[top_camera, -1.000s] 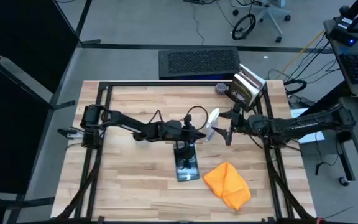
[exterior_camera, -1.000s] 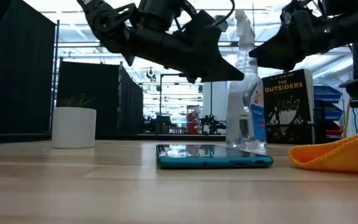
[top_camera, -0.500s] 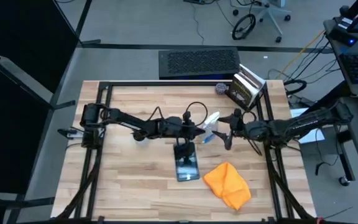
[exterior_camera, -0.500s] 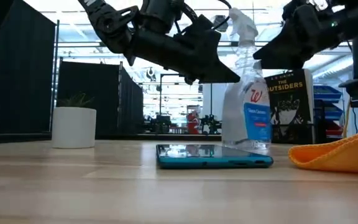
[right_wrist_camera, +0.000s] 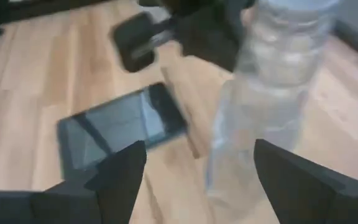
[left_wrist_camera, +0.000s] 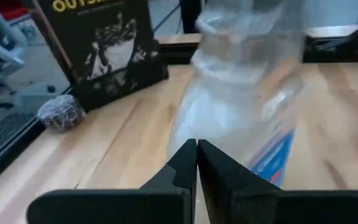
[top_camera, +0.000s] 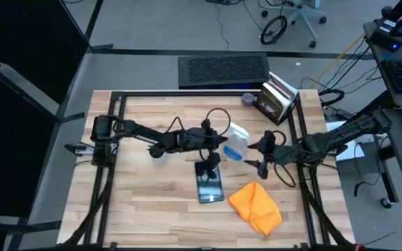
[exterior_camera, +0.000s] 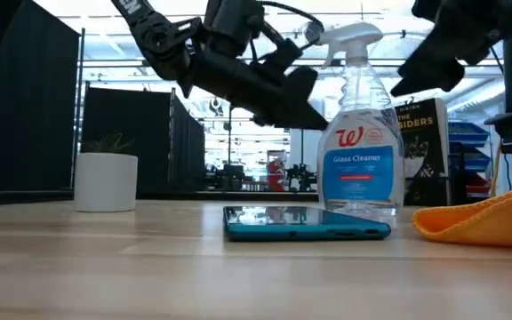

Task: Apply microfiber cloth
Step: Spray the front tablet using the spray bottle

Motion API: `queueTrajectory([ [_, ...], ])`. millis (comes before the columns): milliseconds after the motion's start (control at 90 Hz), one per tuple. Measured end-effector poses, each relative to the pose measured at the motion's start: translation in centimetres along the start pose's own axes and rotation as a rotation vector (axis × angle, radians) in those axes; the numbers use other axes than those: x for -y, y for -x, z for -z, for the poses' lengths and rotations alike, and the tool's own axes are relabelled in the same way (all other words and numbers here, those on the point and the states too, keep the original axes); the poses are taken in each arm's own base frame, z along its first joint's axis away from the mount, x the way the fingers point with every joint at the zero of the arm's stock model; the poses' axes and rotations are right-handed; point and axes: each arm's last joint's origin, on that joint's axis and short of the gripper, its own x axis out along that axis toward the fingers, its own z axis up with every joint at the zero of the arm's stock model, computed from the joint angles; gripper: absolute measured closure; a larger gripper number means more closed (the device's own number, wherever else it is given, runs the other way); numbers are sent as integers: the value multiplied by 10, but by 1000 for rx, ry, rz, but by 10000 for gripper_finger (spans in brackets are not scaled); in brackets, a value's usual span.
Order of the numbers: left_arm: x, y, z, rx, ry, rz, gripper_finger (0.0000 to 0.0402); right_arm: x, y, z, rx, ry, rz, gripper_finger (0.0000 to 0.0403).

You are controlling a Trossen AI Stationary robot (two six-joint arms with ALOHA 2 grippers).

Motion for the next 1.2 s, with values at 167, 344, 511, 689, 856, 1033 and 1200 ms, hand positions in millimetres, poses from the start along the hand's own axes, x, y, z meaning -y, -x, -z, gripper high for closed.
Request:
queueTrajectory([
  [167,11,10,-9,-22,-12,61,400,8,-1,4,-32,45,101,122],
  [344,26,16,-10,-47,-30,117,400,20,-10,15,-59,35,178,122],
  [511,26,5,10,-106,-84,113,400,26,-28,32,-22,8,84,122],
  [689,10,-4,20,-123,-102,67,400,29,-37,46,36,-32,47,122],
  [856,6,-6,17,-75,-91,50,400,20,-37,51,5,-114,-47,122],
  [1033,11,-5,14,-46,-89,84,400,4,-38,51,35,-152,-136,122],
  [1200,25,-3,12,-31,-44,133,400,-8,-43,56,25,-140,-173,122],
])
